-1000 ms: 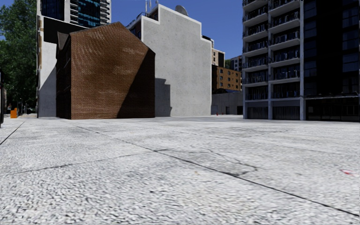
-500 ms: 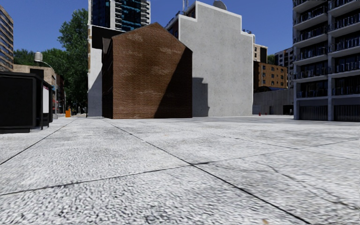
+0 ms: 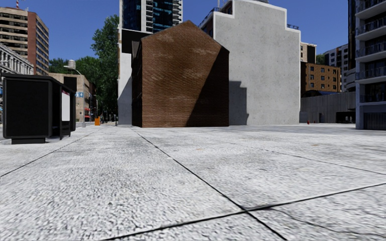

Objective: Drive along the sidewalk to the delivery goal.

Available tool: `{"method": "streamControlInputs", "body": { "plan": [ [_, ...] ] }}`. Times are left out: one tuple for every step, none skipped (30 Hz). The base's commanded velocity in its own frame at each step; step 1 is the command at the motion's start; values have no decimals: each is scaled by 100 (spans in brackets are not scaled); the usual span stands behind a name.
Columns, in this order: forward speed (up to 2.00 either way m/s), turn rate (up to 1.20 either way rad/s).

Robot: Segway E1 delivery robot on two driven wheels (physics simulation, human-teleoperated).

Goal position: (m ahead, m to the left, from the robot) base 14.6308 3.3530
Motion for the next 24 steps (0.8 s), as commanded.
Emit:
{"method": "streamControlInputs", "body": {
  "plan": [
    [200,0],
    [200,0],
    [200,0],
    [200,0],
    [200,0],
    [200,0],
    [200,0],
    [200,0],
    [200,0],
    [200,0],
    [200,0],
    [200,0],
    [200,0],
    [200,0],
    [200,0],
    [200,0],
    [200,0],
    [200,0],
    [200,0],
    [200,0],
    [200,0],
    [200,0],
    [200,0],
    [200,0]
  ]
}}
